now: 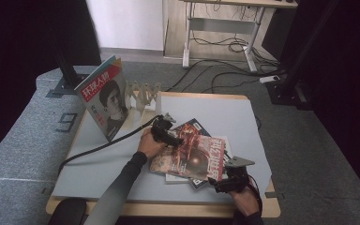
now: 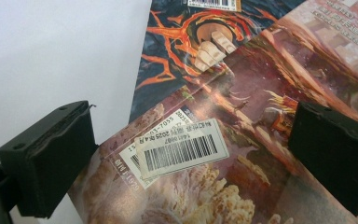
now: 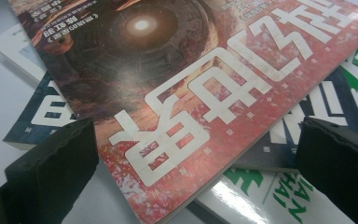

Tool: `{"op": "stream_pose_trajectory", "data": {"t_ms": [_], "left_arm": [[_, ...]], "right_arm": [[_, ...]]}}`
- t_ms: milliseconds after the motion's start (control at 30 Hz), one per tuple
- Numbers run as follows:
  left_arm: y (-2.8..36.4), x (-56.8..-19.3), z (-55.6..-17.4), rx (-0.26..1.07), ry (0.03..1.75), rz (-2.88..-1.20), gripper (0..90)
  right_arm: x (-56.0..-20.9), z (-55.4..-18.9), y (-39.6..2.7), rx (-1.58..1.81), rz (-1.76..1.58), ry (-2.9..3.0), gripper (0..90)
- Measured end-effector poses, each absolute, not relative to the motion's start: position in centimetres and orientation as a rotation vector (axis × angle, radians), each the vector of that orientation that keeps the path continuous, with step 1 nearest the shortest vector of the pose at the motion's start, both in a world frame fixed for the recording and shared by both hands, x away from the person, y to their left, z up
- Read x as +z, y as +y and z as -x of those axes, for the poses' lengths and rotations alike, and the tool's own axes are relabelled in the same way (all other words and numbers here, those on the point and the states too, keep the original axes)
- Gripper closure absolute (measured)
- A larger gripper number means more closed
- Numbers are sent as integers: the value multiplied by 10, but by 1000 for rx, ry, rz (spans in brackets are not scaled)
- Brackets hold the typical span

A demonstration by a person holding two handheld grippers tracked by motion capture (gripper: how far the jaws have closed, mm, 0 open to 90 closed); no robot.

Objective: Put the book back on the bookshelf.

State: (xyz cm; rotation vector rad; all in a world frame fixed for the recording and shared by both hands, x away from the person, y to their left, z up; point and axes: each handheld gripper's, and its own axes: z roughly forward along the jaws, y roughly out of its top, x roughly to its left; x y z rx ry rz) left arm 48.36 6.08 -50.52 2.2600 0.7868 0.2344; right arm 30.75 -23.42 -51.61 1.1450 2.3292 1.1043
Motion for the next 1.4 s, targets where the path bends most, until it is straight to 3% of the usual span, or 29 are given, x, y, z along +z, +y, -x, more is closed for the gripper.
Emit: {"op": "stream_pose_trajectory", "data": {"t_ms": [1400], "left_arm": [[89,-501,-434,190,742,-2329,4]], "right_arm": [[-517,-336,-281,1046,-1315,2190,0]]}}
